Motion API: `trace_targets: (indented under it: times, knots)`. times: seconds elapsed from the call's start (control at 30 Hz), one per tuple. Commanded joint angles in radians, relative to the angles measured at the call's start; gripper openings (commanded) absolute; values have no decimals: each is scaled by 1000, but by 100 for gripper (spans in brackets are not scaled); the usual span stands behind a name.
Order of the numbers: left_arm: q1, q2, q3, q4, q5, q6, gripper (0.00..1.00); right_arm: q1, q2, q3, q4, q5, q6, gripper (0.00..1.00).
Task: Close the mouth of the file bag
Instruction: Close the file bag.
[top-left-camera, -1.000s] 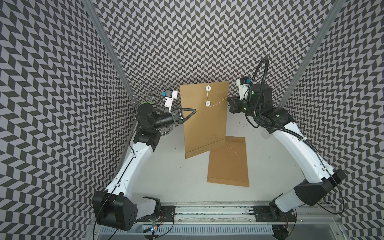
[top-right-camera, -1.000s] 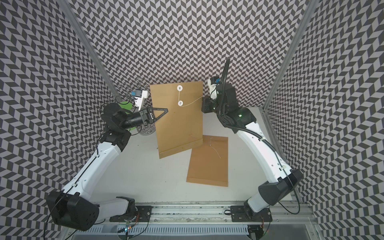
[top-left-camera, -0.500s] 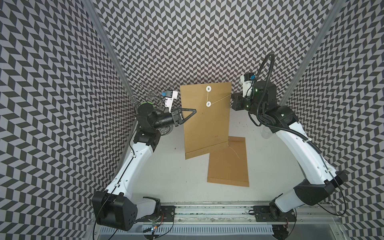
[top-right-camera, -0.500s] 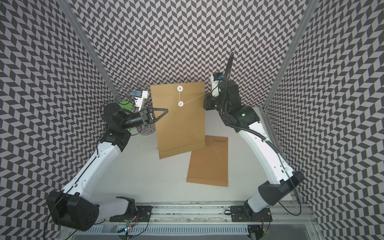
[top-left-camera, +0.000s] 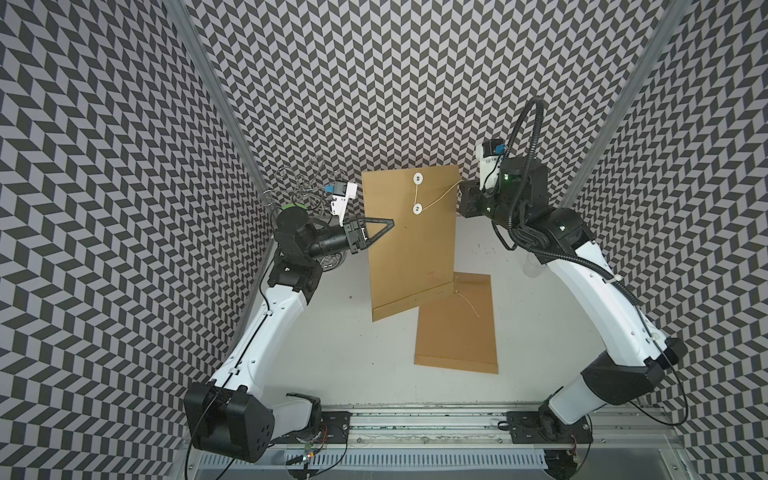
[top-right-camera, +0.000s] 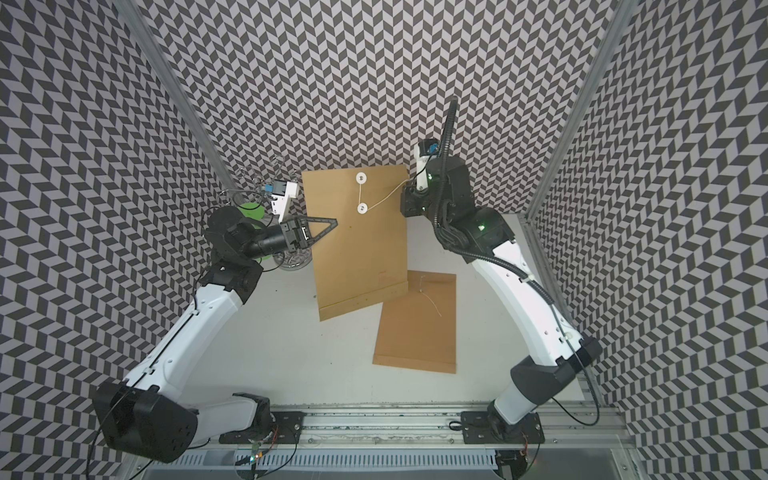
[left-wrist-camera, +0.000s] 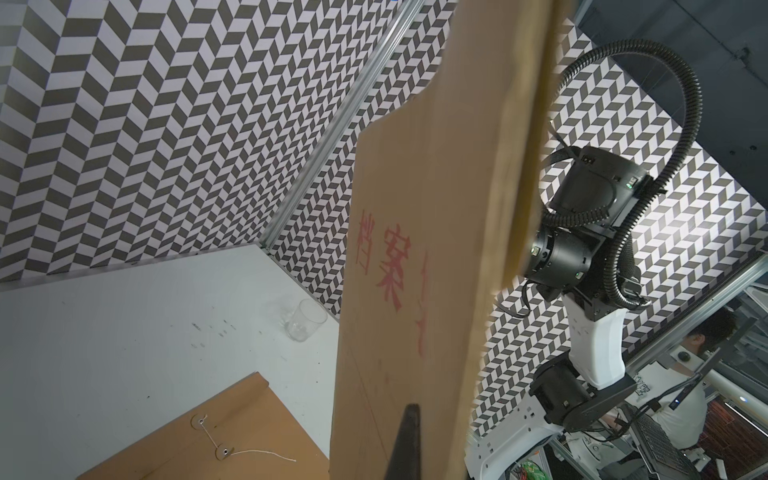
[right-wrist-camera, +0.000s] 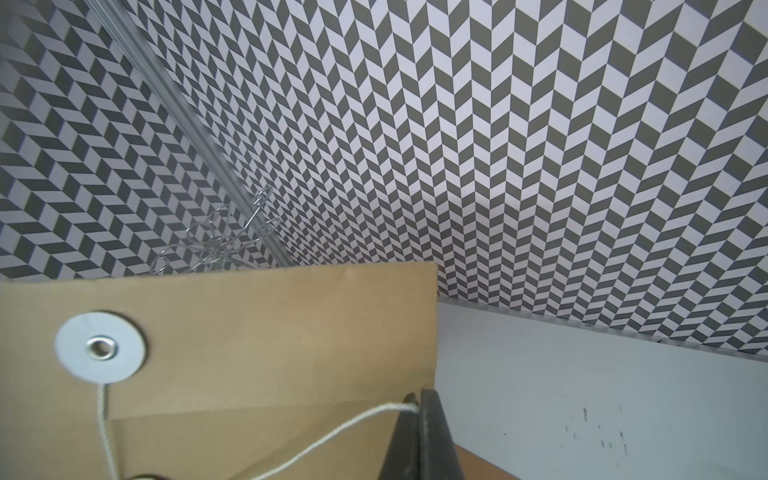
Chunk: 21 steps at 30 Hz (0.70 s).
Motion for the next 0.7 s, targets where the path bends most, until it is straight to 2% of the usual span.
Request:
trace_targets:
  times: [0.0, 0.33, 0.67]
  knots:
    - [-10, -37, -14, -6, 6, 19, 0, 17, 29, 57, -2, 79, -31, 0]
    - [-37, -29, -34, -18, -9, 32, 0, 59, 99, 193, -33, 80, -39, 0]
    - [-73, -27, -80, -22, -43, 40, 0, 112, 150, 237, -26, 59, -31, 0]
